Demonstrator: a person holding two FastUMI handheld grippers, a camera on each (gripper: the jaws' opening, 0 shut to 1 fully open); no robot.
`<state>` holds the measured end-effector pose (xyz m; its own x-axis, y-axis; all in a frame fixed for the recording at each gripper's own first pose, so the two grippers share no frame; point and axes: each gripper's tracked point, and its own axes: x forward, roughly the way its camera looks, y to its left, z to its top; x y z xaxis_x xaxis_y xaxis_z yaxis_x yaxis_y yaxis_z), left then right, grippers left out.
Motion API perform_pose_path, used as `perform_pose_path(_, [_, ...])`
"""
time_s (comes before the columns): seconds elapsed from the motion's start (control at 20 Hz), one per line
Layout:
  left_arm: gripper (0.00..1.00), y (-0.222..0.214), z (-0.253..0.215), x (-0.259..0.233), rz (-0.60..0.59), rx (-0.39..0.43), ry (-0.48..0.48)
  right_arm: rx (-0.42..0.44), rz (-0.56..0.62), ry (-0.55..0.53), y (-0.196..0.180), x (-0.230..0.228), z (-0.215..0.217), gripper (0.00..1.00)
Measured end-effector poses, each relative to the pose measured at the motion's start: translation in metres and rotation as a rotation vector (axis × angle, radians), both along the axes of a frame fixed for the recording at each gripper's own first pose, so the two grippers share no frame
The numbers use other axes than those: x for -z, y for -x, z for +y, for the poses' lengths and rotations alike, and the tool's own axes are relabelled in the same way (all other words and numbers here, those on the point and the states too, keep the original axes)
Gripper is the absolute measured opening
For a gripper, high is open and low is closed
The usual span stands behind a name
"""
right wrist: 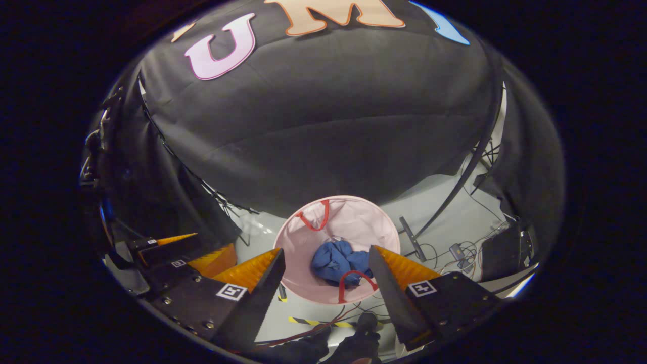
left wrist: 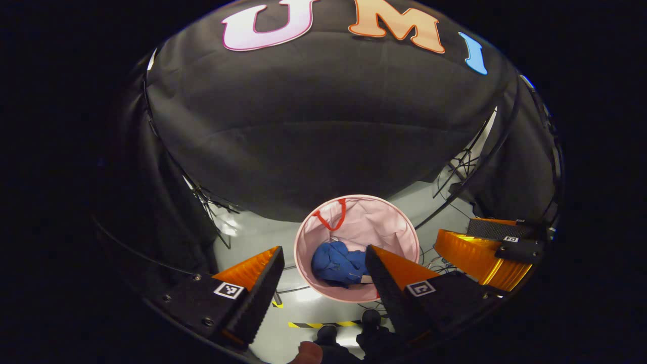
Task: Grasp the clothes on the hanger with both hands and then place them into the laundry hamper below.
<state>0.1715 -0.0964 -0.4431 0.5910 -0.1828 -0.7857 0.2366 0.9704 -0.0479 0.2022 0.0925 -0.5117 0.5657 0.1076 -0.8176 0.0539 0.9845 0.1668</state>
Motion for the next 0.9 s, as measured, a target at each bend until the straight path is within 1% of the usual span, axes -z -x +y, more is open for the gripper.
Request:
perform_pose_path(0.1, [1.0,0.012,0.0,-0.01,0.003,-0.004,0.036,0.008,-0.011,0.011,0.009,-0.009,0.002,1.0])
perform_pose_path(0.15, [1.0,0.013,-0.001,-0.018,-0.016,-0.01,0.06,-0.007,-0.03,0.014,0.011,-0.017,0.006,1.0])
perform_pose_path(0.35, [1.0,0.034,0.012,-0.042,-0.048,0.026,0.086,-0.004,-0.095,0.107,0.029,-0.054,0.008,1.0])
perform_pose_path(0.55, [1.0,0.047,0.022,-0.076,-0.101,0.051,0.107,0.03,-0.172,0.117,0.041,-0.091,0.022,1.0])
perform_pose_path(0.65, [0.98,0.051,0.027,-0.096,-0.143,0.057,0.111,0.04,-0.209,0.117,0.048,-0.108,0.024,1.0])
perform_pose_path(0.9, [0.98,0.066,0.029,-0.135,-0.205,0.035,0.157,0.046,-0.262,0.139,0.069,-0.149,0.015,1.0])
